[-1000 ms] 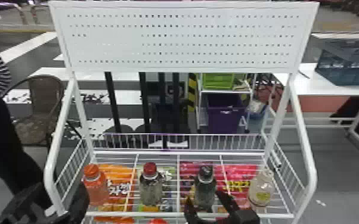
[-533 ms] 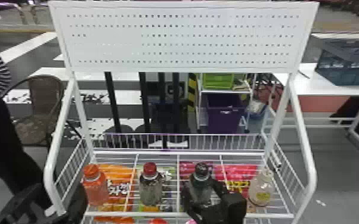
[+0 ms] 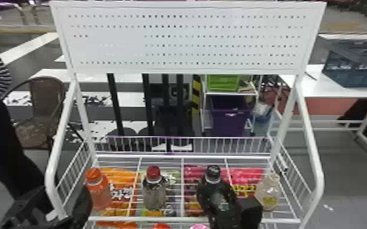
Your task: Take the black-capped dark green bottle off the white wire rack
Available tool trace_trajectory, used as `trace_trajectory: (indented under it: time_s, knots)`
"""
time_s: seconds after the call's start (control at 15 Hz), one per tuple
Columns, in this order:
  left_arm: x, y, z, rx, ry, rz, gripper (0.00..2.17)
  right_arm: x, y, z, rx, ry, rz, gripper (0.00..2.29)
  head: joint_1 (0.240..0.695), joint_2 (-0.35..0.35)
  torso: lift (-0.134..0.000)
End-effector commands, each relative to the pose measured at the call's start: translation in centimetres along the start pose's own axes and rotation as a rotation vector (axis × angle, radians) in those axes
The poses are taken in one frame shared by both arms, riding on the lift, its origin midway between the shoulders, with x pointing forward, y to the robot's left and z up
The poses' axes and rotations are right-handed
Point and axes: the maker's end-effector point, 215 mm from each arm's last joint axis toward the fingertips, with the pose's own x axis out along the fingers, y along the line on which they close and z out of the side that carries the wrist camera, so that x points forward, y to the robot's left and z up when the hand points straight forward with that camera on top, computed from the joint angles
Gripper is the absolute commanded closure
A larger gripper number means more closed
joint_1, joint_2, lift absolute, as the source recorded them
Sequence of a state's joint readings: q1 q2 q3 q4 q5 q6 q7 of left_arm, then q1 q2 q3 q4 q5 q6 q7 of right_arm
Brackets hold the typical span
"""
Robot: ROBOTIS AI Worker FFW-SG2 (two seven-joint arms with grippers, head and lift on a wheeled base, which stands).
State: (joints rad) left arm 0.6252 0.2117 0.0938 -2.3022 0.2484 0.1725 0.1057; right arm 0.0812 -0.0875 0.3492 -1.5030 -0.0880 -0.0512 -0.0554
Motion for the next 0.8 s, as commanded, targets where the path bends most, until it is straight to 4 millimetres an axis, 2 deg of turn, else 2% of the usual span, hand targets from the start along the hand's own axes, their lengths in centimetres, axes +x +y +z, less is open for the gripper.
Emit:
trace_trajectory:
  time_s: [0.0, 0.2, 0.27, 0.33, 0.4, 0.47, 0.73]
  knots:
    - [0.1, 0.1, 0.1, 0.001, -0.001, 0.001, 0.14, -2.4, -0.1, 3.0, -0.010, -0.013, 0.009, 1.29, 0.499, 0.000, 0.000]
    - [0.3, 0.1, 0.0, -0.001, -0.001, 0.002, 0.14, -6.2, -2.0, 7.9, -0.039, -0.053, -0.015, 1.29, 0.499, 0.000, 0.000]
    - [0.4, -0.1, 0.0, -0.004, -0.002, 0.000, 0.14, -7.4, -3.0, 8.7, -0.060, -0.059, -0.028, 1.29, 0.499, 0.000, 0.000]
    - [0.4, -0.2, 0.1, -0.003, -0.003, -0.001, 0.14, -8.7, -4.7, 9.0, -0.086, -0.054, -0.054, 1.29, 0.499, 0.000, 0.000]
    - [0.5, -0.2, 0.1, -0.004, -0.003, -0.001, 0.14, -10.0, -6.6, 8.1, -0.097, -0.029, -0.088, 1.29, 0.499, 0.000, 0.000]
    - [0.5, -0.2, 0.0, -0.005, -0.001, 0.000, 0.14, -11.1, -7.9, 8.7, -0.097, -0.040, -0.109, 1.29, 0.499, 0.000, 0.000]
    - [0.5, -0.2, 0.0, -0.005, -0.003, 0.000, 0.14, -16.0, -11.5, 9.4, -0.108, -0.058, -0.163, 1.29, 0.499, 0.000, 0.000]
